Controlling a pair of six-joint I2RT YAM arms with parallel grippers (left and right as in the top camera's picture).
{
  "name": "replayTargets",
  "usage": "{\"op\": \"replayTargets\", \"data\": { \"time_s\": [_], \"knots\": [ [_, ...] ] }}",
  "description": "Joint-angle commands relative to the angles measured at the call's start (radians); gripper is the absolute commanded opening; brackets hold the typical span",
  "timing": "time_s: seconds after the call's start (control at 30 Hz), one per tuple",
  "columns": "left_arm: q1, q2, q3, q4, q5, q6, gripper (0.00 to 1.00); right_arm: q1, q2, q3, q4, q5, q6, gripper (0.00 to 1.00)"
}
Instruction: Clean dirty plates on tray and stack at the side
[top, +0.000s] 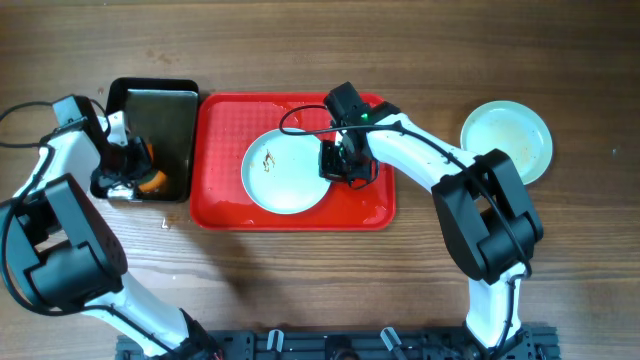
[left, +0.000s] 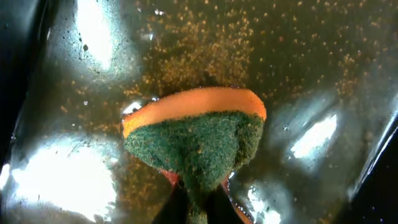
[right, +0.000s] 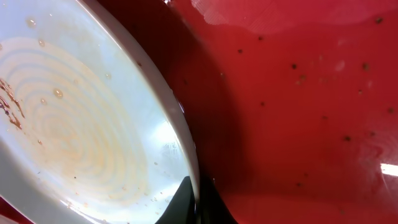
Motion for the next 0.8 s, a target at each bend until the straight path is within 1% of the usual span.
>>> {"op": "replayTargets", "data": {
  "time_s": [0.0, 0.1, 0.2, 0.27, 0.3, 0.4, 0.47, 0.53, 0.63, 0.7, 0.77],
  "knots": [
    [-0.007, 0.005, 0.122, -0.091, 0.026, -0.022, 0.04, 0.007, 0.037, -0.018, -0.016, 0.02, -0.022, 0.04],
    [-0.027, -0.063, 0.25, -0.189, 0.052, -0.061, 0.04, 0.007, 0.037, -0.018, -0.006, 0.02, -0.021, 0.04],
    [-0.089, -0.15, 0.279, -0.216, 0.121, -0.063, 0.04, 0.007, 0.037, -0.018, 0.017, 0.018, -0.021, 0.04],
    [-0.142, -0.182, 0.279, -0.232, 0.228, -0.063, 0.04, 0.007, 0.037, -0.018, 0.031, 0.018, -0.021, 0.04],
    [-0.187, -0.187, 0.279, -0.249, 0.309, -0.063, 0.04, 0.007, 0.037, -0.018, 0.035, 0.019, -0.018, 0.04],
    [-0.267, -0.182, 0.275, -0.275, 0.489, -0.054, 0.04, 0.005, 0.037, -0.018, 0.036, 0.019, -0.018, 0.04],
    [-0.288, -0.182, 0.269, -0.281, 0.613, -0.009, 0.04, 0.005, 0.037, -0.018, 0.036, 0.019, -0.018, 0.04],
    [-0.296, -0.179, 0.269, -0.302, 0.706, 0.028, 0.04, 0.003, 0.037, -0.018, 0.037, 0.019, -0.018, 0.04],
    [-0.296, -0.158, 0.267, -0.374, 0.801, 0.13, 0.04, -0.004, 0.037, -0.018, 0.048, 0.015, -0.017, 0.04],
    [-0.297, -0.138, 0.257, -0.415, 0.816, 0.193, 0.04, -0.01, 0.037, -0.018, 0.055, -0.002, -0.018, 0.04],
    [-0.303, -0.102, 0.205, -0.476, 0.895, 0.364, 0.04, -0.023, 0.037, -0.018, 0.059, -0.026, -0.018, 0.04]
  ]
}}
